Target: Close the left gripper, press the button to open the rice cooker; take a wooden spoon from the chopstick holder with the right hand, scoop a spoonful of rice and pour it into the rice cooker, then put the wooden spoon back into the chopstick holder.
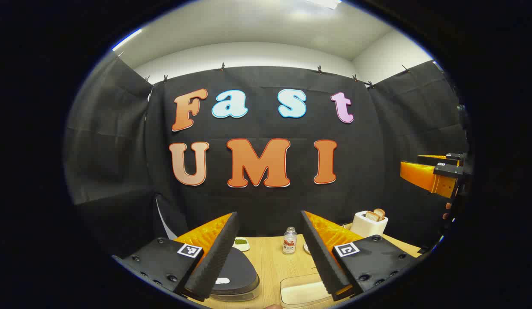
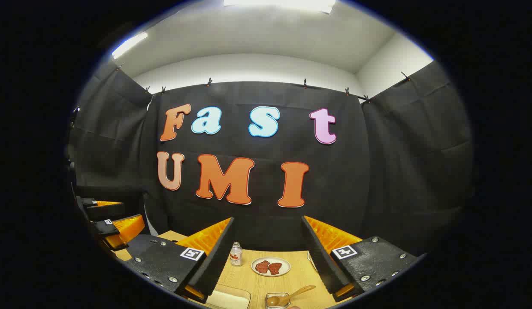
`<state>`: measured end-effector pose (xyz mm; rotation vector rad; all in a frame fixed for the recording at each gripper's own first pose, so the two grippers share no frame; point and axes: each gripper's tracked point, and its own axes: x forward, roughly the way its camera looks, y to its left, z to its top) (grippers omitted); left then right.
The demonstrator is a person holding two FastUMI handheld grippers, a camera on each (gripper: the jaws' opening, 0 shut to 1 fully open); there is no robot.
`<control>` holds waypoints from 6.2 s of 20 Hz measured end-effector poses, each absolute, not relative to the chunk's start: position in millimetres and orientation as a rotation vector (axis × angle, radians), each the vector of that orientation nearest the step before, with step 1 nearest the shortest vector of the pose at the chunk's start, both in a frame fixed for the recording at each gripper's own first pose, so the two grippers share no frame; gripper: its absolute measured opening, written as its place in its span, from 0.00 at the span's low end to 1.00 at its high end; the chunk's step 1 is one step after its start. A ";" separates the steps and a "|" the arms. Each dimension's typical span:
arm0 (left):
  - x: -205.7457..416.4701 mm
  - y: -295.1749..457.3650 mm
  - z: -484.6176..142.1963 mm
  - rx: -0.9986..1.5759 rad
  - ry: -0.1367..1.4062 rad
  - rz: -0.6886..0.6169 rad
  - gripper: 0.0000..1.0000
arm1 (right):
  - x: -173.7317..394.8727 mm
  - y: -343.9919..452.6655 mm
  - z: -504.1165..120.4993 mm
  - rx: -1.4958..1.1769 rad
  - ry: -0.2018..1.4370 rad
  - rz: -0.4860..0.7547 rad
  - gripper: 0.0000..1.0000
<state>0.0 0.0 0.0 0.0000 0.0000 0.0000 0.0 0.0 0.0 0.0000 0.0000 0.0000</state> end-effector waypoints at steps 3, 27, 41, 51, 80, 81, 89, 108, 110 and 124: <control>3.0 0.3 5.1 0.012 -0.012 -0.004 0.93 | 2.5 -2.0 -1.1 0.005 0.003 -0.006 0.93; 4.9 -5.1 11.2 0.032 -0.034 -0.028 0.98 | 5.9 -7.6 -18.5 -0.003 0.045 -0.012 0.94; 14.2 31.6 17.4 0.033 -0.038 0.048 1.00 | 6.1 -13.6 -22.6 -0.013 0.053 -0.026 0.95; 20.2 115.7 3.8 -0.022 0.019 0.192 0.73 | 3.8 -33.0 -44.6 0.002 0.098 -0.067 0.95; 43.3 127.4 -274.3 -0.544 1.120 0.197 0.06 | -6.9 -63.9 -136.4 -0.009 0.311 -0.116 0.95; 40.2 128.4 -281.2 -0.548 1.135 0.206 0.06 | -6.9 -64.3 -140.0 -0.009 0.318 -0.111 0.95; 35.4 128.1 -285.1 -0.499 1.050 0.263 0.07 | -0.5 -53.4 -170.5 0.033 0.386 -0.074 0.94; -20.5 121.3 -111.1 0.025 0.220 0.315 0.06 | -5.6 -46.9 -256.4 0.020 0.610 -0.037 0.95; -30.8 111.9 -102.4 0.056 0.197 0.307 0.12 | -6.0 -52.0 -268.2 0.036 0.633 -0.042 0.95; -86.2 44.2 -82.4 0.164 0.118 0.300 0.80 | 5.3 -76.0 -374.3 0.149 0.840 -0.040 0.88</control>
